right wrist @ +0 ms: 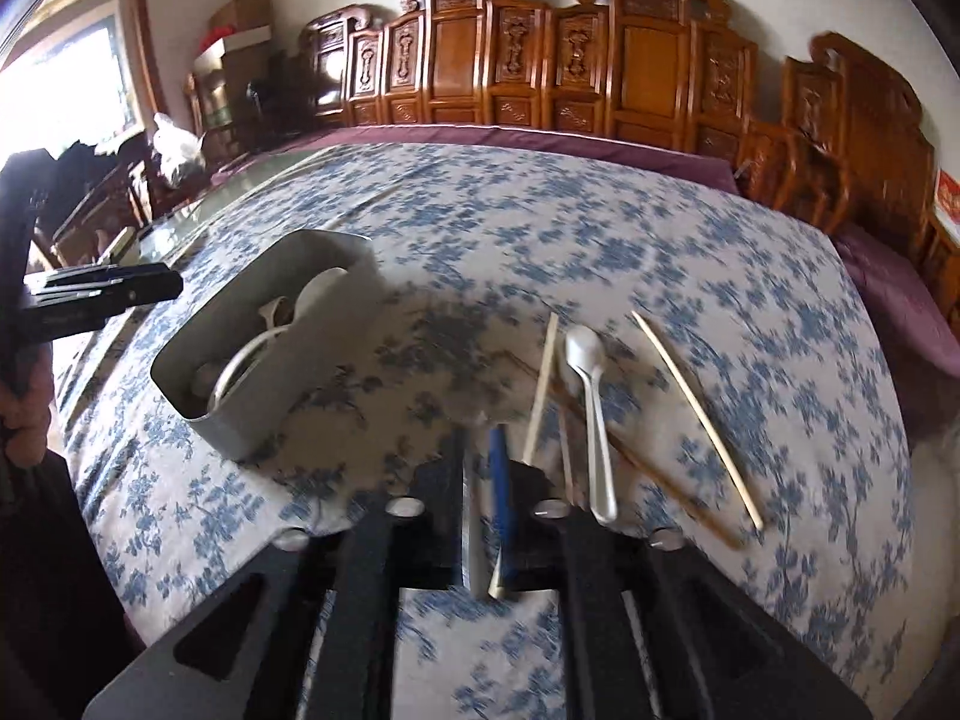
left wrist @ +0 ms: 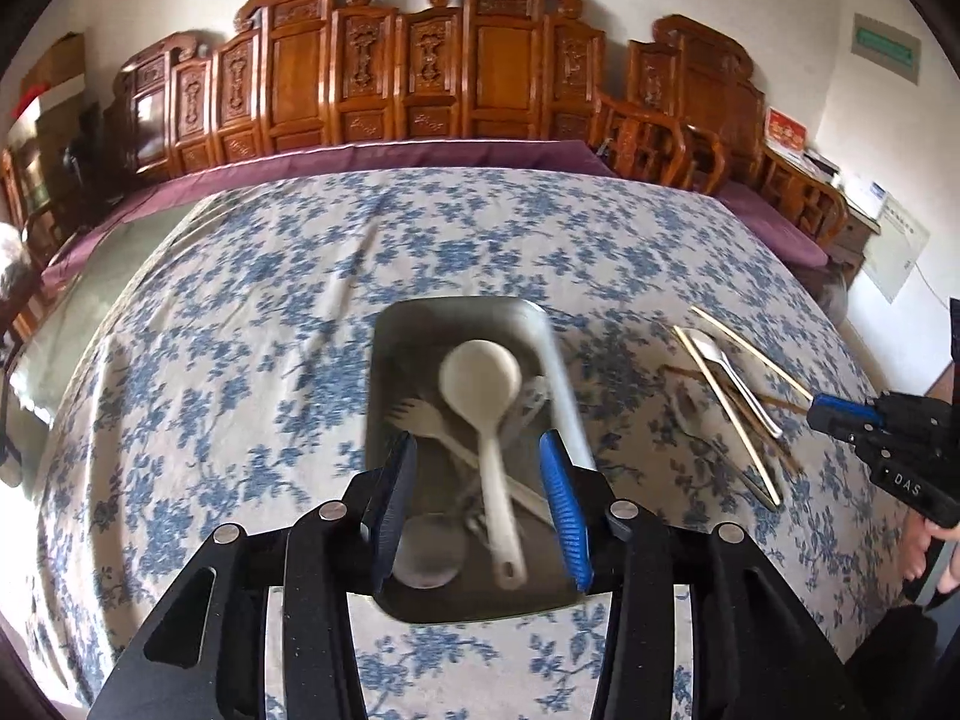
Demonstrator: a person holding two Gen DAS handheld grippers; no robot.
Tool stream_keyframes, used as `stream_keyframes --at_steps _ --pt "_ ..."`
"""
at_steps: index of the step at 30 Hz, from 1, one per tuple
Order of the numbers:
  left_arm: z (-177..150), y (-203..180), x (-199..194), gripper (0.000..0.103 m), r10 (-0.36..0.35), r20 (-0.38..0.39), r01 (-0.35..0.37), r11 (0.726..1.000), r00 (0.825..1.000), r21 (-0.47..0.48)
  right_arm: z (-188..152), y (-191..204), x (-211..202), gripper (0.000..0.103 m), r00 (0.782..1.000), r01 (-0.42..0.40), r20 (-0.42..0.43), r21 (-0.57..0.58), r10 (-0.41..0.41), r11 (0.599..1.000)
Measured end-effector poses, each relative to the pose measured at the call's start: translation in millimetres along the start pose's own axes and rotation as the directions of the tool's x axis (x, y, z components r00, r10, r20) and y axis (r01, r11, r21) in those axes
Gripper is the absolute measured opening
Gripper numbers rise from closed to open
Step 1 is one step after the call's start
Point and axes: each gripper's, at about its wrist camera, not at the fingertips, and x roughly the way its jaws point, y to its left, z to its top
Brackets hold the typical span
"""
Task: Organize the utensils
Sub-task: 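Move the right gripper to a light wooden chopstick and grasp it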
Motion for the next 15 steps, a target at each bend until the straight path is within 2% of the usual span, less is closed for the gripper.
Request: stream_keyframes --at_steps 6,11,15 --pt "-4 -22 3 0.043 -0.028 0.001 0.028 0.999 1.000 0.029 -14 -16 10 0.022 1.000 -0.011 -0.010 0.066 0.012 0.998" --pt "-7 -40 2 0.043 -0.044 0.009 0.044 0.998 0.999 0.049 -16 -11 33 0.022 0.998 -0.021 -0.064 0.068 0.026 0.997" --pt "-9 -47 4 0.043 -0.052 0.006 0.052 0.997 0.999 0.055 -16 -10 54 0.022 0.994 0.029 -0.110 0.040 -0.024 0.999"
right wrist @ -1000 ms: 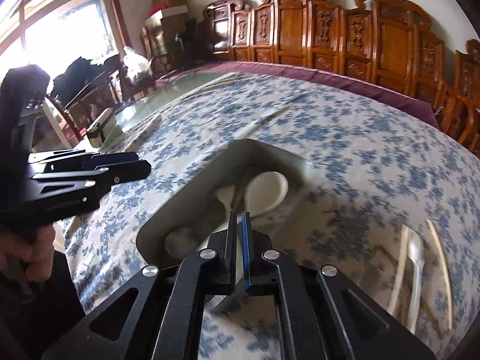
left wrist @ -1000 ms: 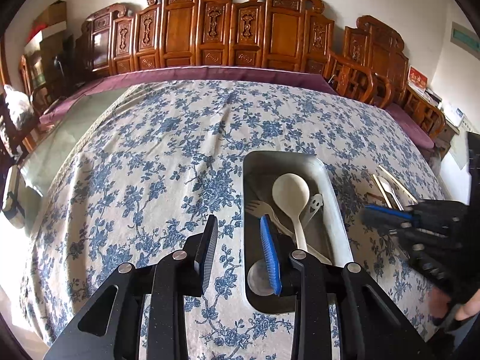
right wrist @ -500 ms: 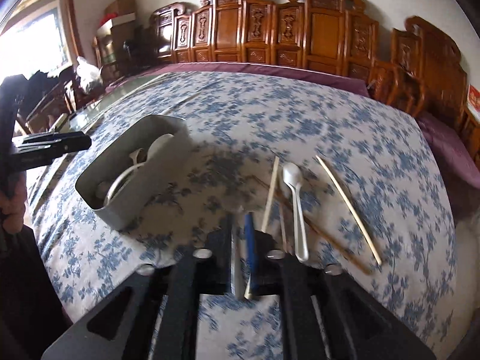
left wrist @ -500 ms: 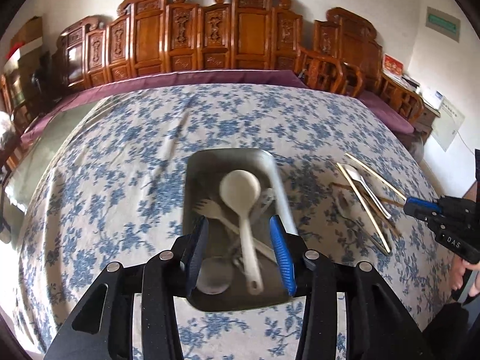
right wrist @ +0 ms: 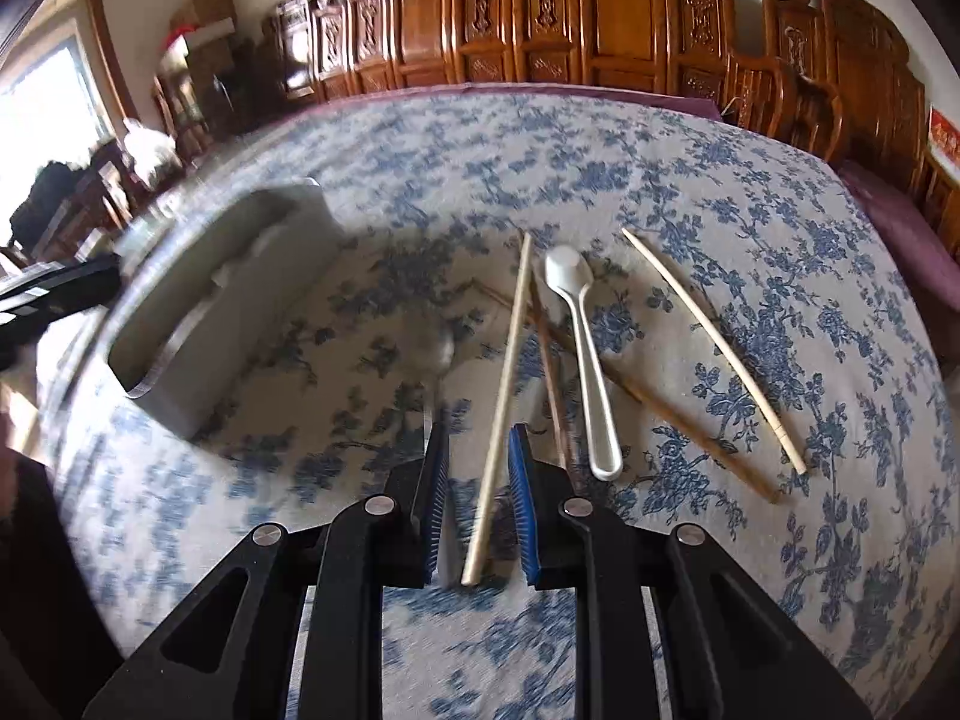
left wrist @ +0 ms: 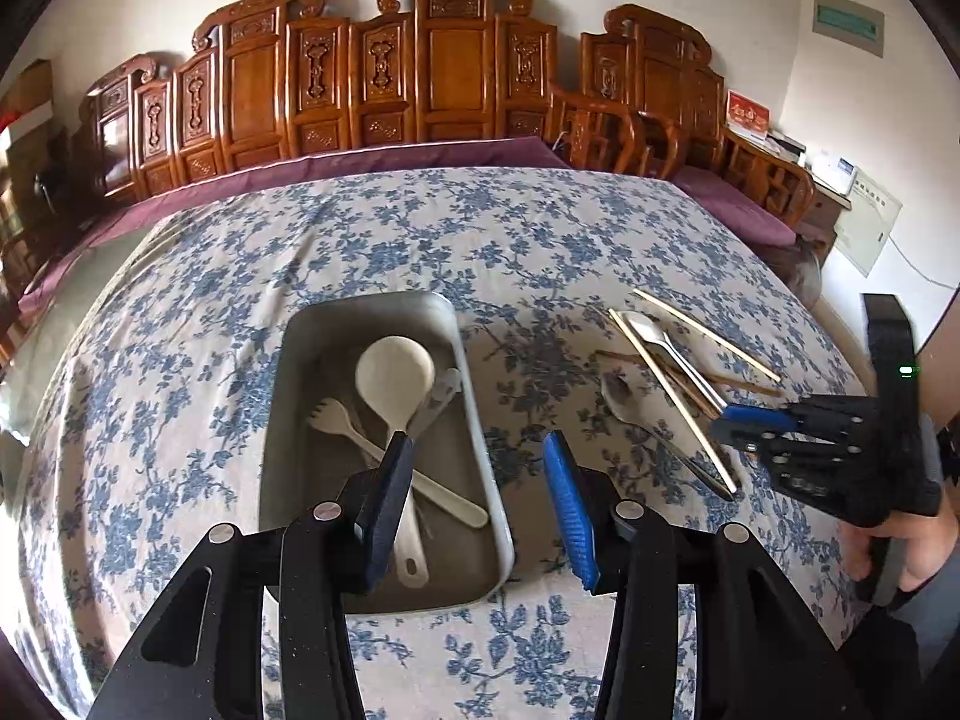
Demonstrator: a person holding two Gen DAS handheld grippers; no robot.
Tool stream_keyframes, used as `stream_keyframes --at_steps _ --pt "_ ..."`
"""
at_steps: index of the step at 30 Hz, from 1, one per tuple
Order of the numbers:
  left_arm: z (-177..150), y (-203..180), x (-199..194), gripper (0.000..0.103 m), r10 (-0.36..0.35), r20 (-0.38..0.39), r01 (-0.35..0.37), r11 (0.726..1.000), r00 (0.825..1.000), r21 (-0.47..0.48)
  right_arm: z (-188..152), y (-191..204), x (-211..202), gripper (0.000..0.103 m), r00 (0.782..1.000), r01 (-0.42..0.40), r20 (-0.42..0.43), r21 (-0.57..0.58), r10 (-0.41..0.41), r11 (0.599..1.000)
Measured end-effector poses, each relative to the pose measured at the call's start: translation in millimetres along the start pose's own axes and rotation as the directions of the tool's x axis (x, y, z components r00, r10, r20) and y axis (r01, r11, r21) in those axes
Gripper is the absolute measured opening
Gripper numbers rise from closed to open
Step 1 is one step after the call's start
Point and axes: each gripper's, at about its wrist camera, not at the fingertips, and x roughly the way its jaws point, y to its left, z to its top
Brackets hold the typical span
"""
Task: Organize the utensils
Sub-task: 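Move the right gripper to a light wooden chopstick and grasp it, then lift the chopstick with the right gripper while the left gripper grasps a metal spoon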
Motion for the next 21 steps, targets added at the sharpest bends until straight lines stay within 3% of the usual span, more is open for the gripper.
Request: stream_keyframes --at_steps 7,15,21 --pt "-6 -14 1 0.043 -0.007 -0.003 0.007 0.999 1.000 0.032 -3 6 19 0.021 0.997 0.060 -0.044 -0.065 -0.063 0.996" --pt "-10 -27 7 0.044 -0.015 -0.025 0.016 0.999 1.000 0.045 -2 6 20 0.006 0.995 0.086 -0.044 -0.077 -0.090 0.993" --pt "-10 -47 19 0.044 -0.024 -0.058 0.027 0.998 0.998 0.051 4 -7 -9 0.006 0.995 0.087 0.059 -0.021 -0.085 0.996"
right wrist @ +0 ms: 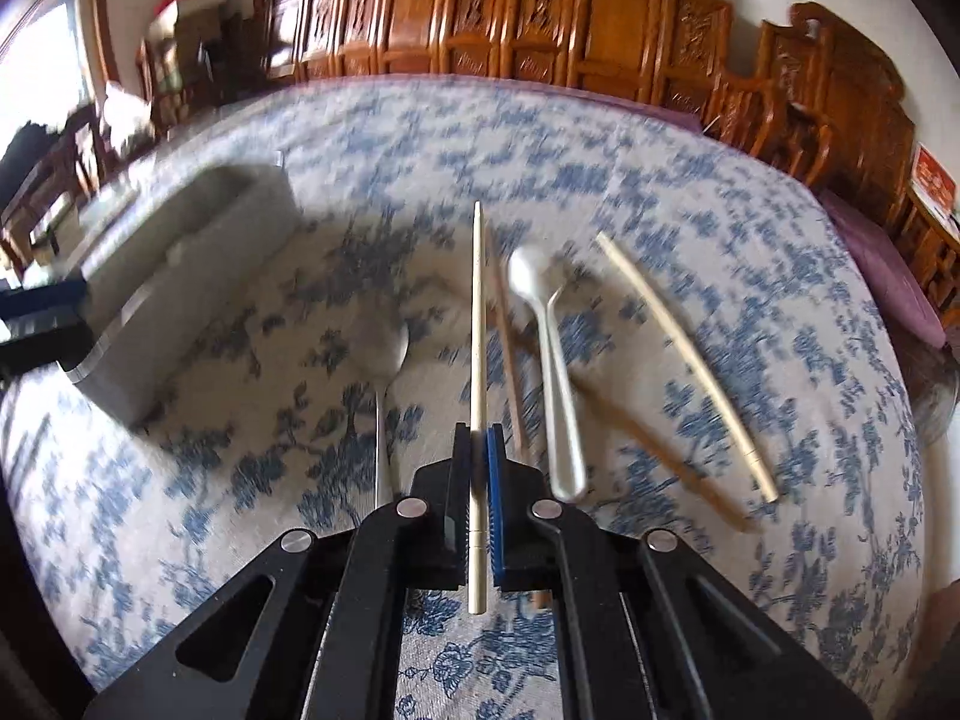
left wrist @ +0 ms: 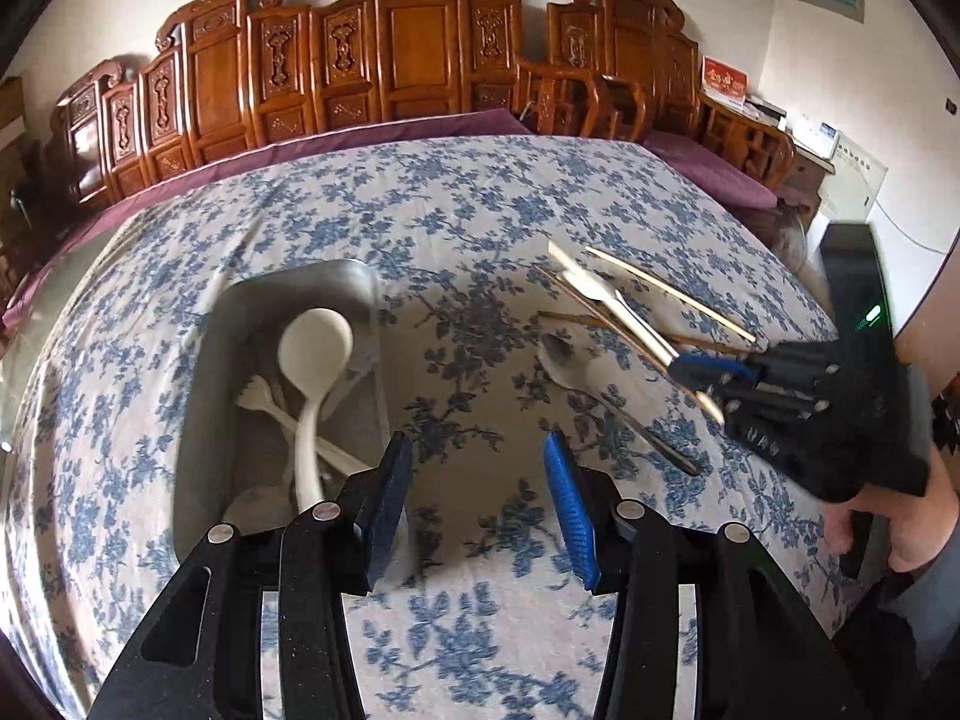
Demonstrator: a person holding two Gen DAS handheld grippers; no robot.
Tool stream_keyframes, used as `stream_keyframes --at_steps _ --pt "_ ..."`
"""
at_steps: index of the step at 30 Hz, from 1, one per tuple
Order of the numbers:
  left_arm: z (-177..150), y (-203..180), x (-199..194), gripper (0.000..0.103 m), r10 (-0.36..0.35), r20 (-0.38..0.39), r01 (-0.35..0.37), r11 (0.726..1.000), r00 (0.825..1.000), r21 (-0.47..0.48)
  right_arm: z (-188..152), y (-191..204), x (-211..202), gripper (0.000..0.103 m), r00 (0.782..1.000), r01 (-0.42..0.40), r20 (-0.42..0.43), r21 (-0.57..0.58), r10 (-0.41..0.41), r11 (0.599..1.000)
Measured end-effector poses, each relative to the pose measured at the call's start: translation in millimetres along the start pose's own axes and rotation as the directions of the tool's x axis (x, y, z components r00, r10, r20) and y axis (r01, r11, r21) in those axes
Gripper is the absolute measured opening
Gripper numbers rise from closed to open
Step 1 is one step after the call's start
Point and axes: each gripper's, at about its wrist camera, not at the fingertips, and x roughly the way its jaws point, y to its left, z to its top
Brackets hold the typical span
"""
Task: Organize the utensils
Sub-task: 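Lift the chopstick with the right gripper while the left gripper grasps a metal spoon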
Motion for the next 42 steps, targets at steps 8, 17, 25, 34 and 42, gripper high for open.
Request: stream_keyframes --at_steps 8,17,25,34,42 --pt "16 -26 40 0.044 -0.045 -0.052 0.043 0.998 0.998 -0.038 -2 -24 -11 0.006 1.000 0.002 0.026 0.053 -0.004 0.999" --pt "32 -38 98 0.044 -0.044 -0.133 0.034 0.997 0.990 -0.075 -1 -34 -16 0.006 0.998 -0.043 0.051 0.089 0.038 0.995" --pt "40 -33 126 0.034 -0.055 -0.171 0.034 0.992 0.984 -0.124 2 -31 -20 0.006 0.996 -0.070 0.065 0.076 0.065 0.995" --pt "42 -46 132 0.019 0.009 -0.125 -0.014 0.999 0.992 -0.038 4 -32 -22 0.006 0.995 -0.076 0.073 0.083 0.070 0.994" --pt "47 -46 119 0.003 -0.035 -0.118 0.031 0.999 0.992 -0.034 3 -30 -22 0.006 0.995 -0.077 0.076 0.089 0.070 0.993"
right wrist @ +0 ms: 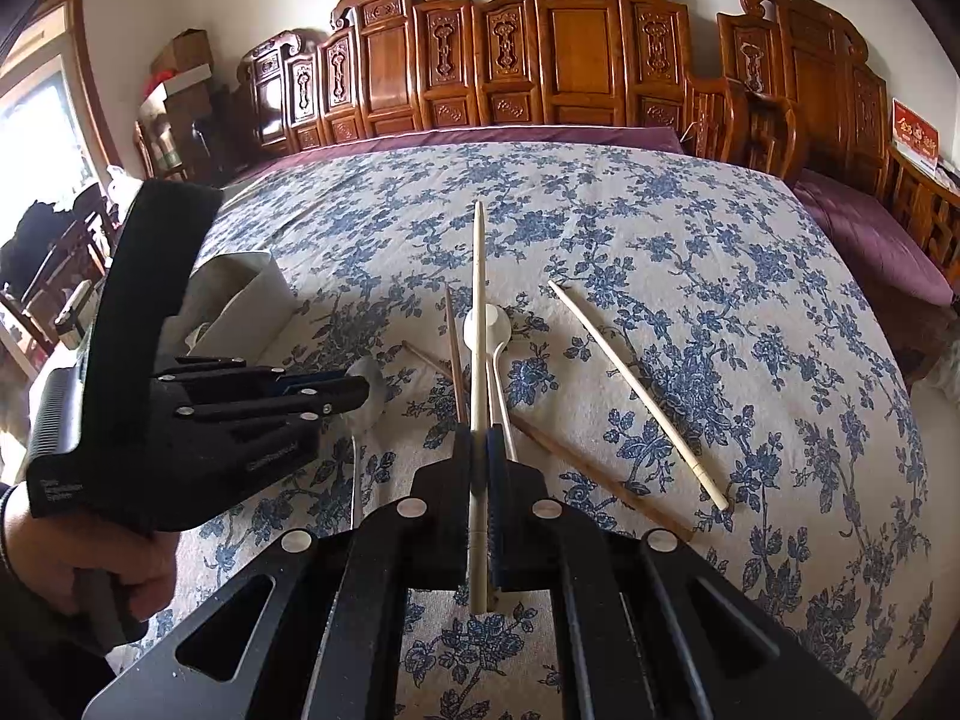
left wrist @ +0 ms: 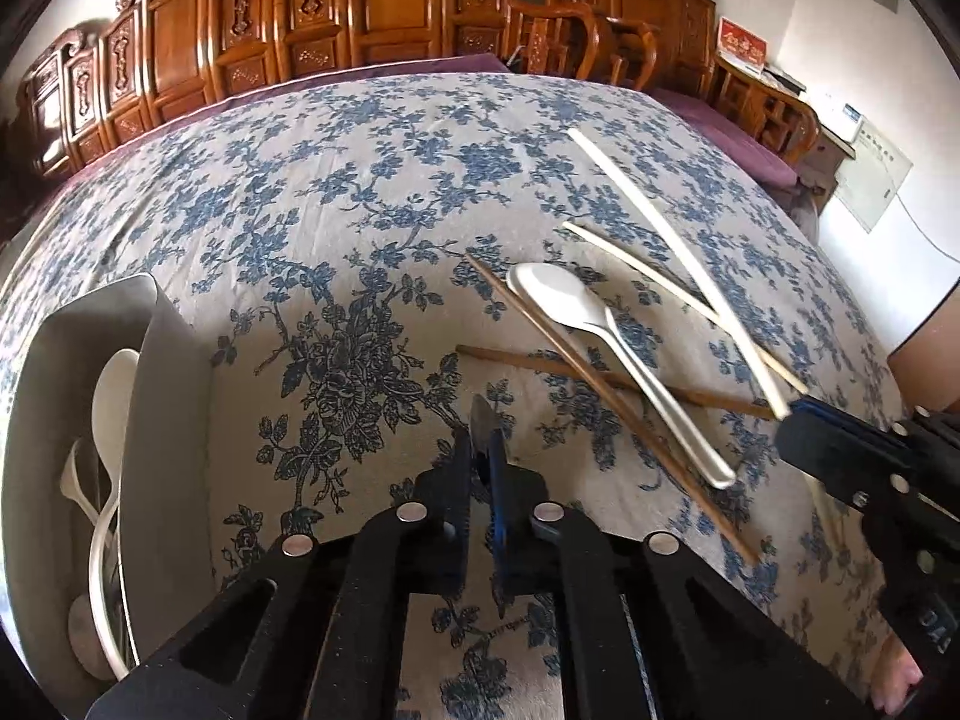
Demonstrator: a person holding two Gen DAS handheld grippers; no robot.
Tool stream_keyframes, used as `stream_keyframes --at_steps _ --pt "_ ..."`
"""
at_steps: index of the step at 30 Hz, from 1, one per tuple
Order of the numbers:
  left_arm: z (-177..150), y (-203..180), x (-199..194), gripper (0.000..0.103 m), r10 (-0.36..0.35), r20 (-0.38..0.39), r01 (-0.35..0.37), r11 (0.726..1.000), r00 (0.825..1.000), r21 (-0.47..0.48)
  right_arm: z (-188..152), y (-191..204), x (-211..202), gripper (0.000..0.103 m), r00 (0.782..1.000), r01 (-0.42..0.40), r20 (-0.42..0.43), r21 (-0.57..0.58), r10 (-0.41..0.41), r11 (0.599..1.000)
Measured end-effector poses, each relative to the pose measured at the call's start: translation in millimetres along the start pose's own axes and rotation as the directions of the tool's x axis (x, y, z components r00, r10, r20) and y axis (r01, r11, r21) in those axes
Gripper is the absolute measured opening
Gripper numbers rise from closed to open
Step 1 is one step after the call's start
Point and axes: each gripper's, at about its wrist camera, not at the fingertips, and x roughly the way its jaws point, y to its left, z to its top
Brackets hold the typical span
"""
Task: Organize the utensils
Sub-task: 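Lift the chopstick with the right gripper while the left gripper grasps a metal spoon, then carry the metal spoon into the tray and open the left gripper while the right holds the chopstick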
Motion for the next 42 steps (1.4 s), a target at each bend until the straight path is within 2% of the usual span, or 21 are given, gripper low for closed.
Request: stream_keyframes --at_steps 8,25,34,42 --pt "-1 6 -36 0.001 -0.014 0.045 0.013 1.000 0.999 0.016 2 9 -1 0.006 1.000 -0.001 0.002 -0.003 0.001 1.000" --pt "-6 39 -100 0.001 0.021 0.121 -0.022 1.000 0.992 0.003 -11 22 -9 0.006 0.999 0.036 -0.017 -0.007 -0.036 0.999" --pt "-8 61 -135 0.001 0.042 0.148 -0.042 0.999 0.988 -0.004 -12 28 -26 0.006 0.997 0.069 -0.019 -0.044 -0.070 0.997" --pt "-13 81 -163 0.001 0.054 0.179 -0.050 0.998 0.982 -0.028 -12 43 -47 0.006 0.998 0.062 -0.013 -0.032 -0.063 0.998"
